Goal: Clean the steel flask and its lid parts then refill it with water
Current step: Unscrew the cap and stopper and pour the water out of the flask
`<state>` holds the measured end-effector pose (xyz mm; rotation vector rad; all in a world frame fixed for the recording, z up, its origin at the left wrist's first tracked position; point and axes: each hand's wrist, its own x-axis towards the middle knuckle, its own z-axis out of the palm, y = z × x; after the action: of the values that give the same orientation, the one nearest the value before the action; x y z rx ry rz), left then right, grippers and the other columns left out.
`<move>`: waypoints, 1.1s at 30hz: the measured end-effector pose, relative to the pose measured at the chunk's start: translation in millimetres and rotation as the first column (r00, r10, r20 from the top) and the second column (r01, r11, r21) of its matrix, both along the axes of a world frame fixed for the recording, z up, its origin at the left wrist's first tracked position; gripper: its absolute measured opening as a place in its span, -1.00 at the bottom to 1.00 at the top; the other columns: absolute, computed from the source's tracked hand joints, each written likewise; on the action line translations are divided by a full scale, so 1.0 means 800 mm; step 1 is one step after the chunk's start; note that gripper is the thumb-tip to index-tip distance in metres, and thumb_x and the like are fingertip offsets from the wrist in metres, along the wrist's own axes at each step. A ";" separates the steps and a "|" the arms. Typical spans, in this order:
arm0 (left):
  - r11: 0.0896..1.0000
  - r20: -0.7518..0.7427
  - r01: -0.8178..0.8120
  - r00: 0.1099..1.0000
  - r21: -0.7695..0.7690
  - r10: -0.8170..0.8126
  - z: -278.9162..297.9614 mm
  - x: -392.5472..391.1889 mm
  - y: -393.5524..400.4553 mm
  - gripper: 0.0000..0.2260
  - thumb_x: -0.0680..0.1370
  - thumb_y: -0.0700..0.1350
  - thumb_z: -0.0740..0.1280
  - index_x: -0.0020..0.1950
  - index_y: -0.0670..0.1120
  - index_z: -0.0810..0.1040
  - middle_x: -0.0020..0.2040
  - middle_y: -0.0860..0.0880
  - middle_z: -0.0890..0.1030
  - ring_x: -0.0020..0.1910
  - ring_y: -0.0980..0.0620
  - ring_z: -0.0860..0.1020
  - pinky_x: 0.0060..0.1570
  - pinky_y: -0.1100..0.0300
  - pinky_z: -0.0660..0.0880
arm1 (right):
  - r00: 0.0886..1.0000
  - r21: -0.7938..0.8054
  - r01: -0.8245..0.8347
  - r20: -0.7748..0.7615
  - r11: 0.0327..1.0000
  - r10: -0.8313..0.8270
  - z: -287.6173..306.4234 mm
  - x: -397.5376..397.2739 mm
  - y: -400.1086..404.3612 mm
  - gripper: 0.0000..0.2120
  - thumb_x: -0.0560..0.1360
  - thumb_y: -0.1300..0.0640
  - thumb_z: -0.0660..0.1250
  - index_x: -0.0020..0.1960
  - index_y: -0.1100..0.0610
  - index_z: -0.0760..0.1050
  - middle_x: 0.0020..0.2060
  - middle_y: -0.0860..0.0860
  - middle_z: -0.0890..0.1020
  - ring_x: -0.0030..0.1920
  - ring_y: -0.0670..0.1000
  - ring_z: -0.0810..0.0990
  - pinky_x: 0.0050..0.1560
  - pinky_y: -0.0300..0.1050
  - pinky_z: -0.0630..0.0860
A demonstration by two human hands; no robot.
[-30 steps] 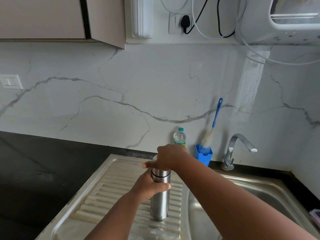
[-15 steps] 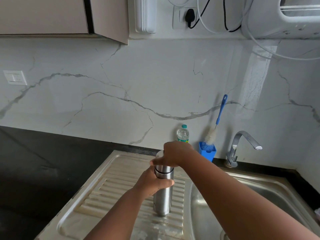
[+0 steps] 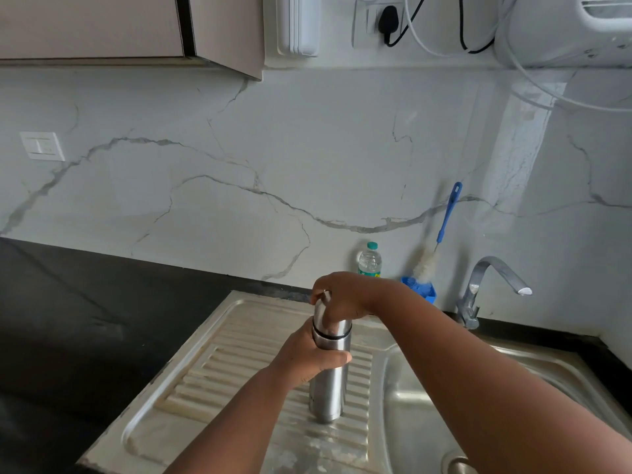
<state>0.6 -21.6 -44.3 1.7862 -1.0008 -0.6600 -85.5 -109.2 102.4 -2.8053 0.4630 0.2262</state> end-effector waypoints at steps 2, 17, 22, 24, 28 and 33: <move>1.000 0.002 0.006 1.000 -0.006 -0.006 0.001 0.000 0.001 -0.59 0.29 0.01 0.54 0.10 0.13 0.55 -0.05 0.11 0.69 -0.03 0.17 0.65 0.10 0.03 0.59 | 1.000 0.032 -0.001 0.023 0.999 0.000 0.000 0.000 -0.004 -0.57 0.41 0.24 0.33 0.27 0.04 0.48 0.02 -0.06 0.44 0.02 0.02 0.45 -0.12 -0.18 0.42; 1.000 -0.007 -0.014 1.000 -0.023 0.014 -0.003 0.005 -0.003 -0.52 0.25 0.05 0.58 0.12 0.15 0.53 0.00 0.09 0.68 -0.01 0.12 0.65 0.13 -0.02 0.58 | 0.781 0.946 -0.031 0.225 0.324 -0.583 -0.025 -0.029 -0.100 -0.59 0.27 0.17 0.34 0.12 0.17 0.49 -0.04 0.16 0.57 -0.08 0.12 0.60 -0.10 -0.02 0.59; 0.996 0.003 -0.085 0.996 -0.042 0.085 0.004 0.004 0.000 -0.53 0.26 -0.01 0.62 0.10 0.16 0.55 -0.03 0.18 0.69 -0.06 0.21 0.65 0.07 0.08 0.59 | 0.766 0.987 0.049 0.062 0.153 -0.640 -0.094 -0.029 -0.104 -0.82 0.32 0.31 0.26 -0.12 0.12 0.42 -0.13 0.12 0.49 -0.12 0.07 0.50 -0.05 -0.05 0.45; 0.990 0.006 -0.133 0.991 -0.048 0.134 0.005 0.007 0.004 -0.54 0.26 0.00 0.63 0.09 0.16 0.56 -0.04 0.19 0.69 -0.08 0.22 0.65 0.06 0.08 0.60 | 0.765 0.987 0.085 0.021 0.133 -0.643 -0.120 -0.023 -0.101 -0.73 0.33 0.34 0.27 0.00 0.14 0.40 -0.09 0.16 0.50 -0.08 0.11 0.51 -0.05 -0.03 0.47; 0.968 0.011 -0.246 0.969 -0.056 0.246 0.007 0.017 0.013 -0.52 0.20 0.09 0.62 0.07 0.17 0.55 -0.07 0.21 0.68 -0.09 0.22 0.65 0.05 0.07 0.59 | 0.733 0.970 0.139 0.036 0.201 -0.679 -0.157 -0.010 -0.092 -0.59 0.40 0.41 0.26 0.19 0.12 0.46 -0.10 0.10 0.52 -0.09 0.08 0.51 -0.12 -0.04 0.49; 0.934 0.006 -0.350 0.936 -0.071 0.351 0.010 0.030 0.026 -0.45 0.12 0.20 0.58 0.07 0.19 0.55 -0.06 0.22 0.68 -0.06 0.20 0.65 0.10 0.02 0.58 | 0.712 0.847 0.258 0.159 0.465 -0.684 -0.195 0.002 -0.087 -0.71 0.28 0.27 0.54 -0.07 0.20 0.51 -0.18 0.14 0.60 -0.22 0.05 0.54 -0.26 -0.12 0.46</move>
<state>24.9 -0.4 -36.3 1.8509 -0.6813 -0.3807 -84.0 -178.7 -54.0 -1.6439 0.7935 -0.3465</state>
